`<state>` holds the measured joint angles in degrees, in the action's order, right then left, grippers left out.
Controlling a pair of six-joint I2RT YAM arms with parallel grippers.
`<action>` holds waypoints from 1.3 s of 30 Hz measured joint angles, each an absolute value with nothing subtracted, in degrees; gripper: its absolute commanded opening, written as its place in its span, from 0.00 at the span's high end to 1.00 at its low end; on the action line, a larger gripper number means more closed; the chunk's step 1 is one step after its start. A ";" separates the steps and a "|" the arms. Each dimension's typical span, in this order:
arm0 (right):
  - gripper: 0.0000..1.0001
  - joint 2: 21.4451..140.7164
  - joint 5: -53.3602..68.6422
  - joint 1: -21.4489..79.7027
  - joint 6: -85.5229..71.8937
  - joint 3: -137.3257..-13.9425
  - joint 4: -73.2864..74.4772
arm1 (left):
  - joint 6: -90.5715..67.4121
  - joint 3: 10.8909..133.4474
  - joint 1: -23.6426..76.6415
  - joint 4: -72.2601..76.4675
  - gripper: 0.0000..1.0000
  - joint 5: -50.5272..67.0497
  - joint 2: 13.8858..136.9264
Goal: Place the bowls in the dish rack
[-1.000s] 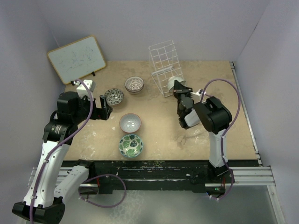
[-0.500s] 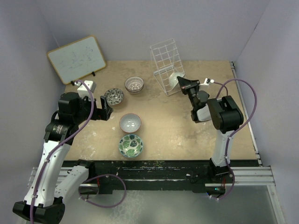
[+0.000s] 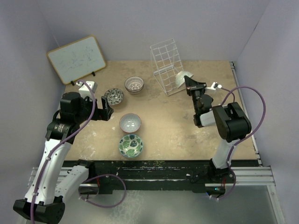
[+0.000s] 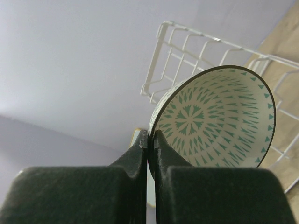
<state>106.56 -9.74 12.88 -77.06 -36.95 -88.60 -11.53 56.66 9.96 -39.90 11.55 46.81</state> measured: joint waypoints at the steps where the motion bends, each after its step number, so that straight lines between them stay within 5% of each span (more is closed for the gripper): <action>1: 1.00 106.59 -10.72 13.15 -77.10 -36.86 -88.51 | -11.53 56.66 9.96 -39.90 0.01 11.64 46.94; 22: 1.00 117.97 -23.53 18.02 -82.17 -43.83 -88.47 | -11.49 56.49 10.94 -39.90 0.01 12.05 48.47; 39: 1.00 128.33 -11.88 8.97 -85.56 -56.27 -89.38 | -11.40 56.34 11.77 -39.44 0.01 11.99 48.53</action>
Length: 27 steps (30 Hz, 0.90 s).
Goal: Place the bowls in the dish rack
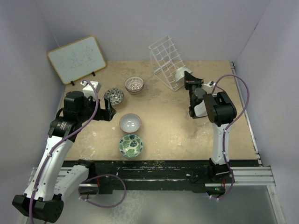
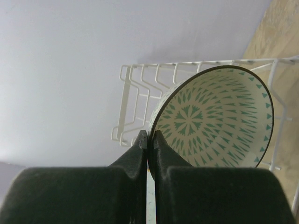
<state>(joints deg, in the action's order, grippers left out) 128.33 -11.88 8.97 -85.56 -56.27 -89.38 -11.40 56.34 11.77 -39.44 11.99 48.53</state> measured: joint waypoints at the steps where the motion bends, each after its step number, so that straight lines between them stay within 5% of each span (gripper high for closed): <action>1: 1.00 129.08 -10.39 7.97 -86.00 -57.14 -89.49 | -11.40 56.34 11.77 -39.42 0.01 11.97 48.53; 15: 1.00 130.13 7.73 2.57 -84.66 -64.25 -88.55 | -11.40 55.48 11.77 -38.24 0.01 11.97 48.82; 27: 1.00 130.15 7.62 2.59 -86.87 -62.81 -89.36 | -11.42 55.48 11.77 -38.22 0.01 11.97 49.56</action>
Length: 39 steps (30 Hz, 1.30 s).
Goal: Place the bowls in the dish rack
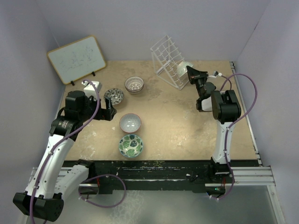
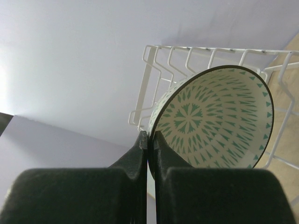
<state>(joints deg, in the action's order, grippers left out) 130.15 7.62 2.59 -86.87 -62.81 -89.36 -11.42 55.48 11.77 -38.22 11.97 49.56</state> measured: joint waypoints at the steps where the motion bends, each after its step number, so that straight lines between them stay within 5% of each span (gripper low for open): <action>1: 1.00 130.15 7.40 2.61 -87.05 -62.63 -89.49 | -11.42 55.48 11.77 -38.20 0.01 11.97 49.67; 39: 1.00 121.58 8.58 2.55 -85.06 -53.80 -88.90 | -11.57 54.50 11.77 -36.91 0.01 12.19 50.26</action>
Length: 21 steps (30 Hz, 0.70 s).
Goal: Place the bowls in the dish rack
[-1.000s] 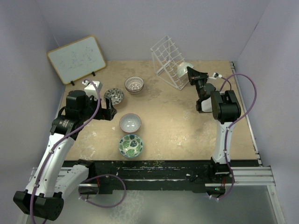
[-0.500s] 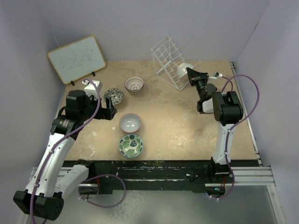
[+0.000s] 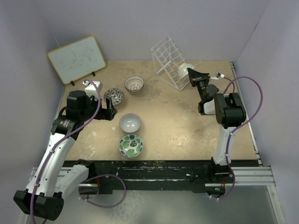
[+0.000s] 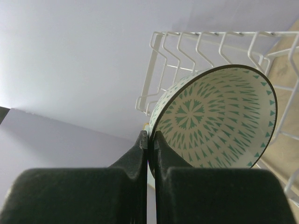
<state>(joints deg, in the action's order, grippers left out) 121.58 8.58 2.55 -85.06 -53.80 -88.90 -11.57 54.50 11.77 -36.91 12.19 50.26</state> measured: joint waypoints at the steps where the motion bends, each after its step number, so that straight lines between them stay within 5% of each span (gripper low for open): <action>1: 1.00 121.58 8.56 2.55 -85.14 -53.49 -88.88 | -11.57 54.50 11.77 -36.91 0.01 12.21 50.26; 21: 1.00 127.57 6.72 1.91 -87.48 -55.05 -89.03 | -11.57 53.54 11.77 -36.32 0.01 12.21 51.27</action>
<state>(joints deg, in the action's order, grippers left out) 127.57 6.72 1.91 -87.48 -55.05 -89.03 -11.57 53.54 11.77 -36.32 12.21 51.27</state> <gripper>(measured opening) 0.024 0.990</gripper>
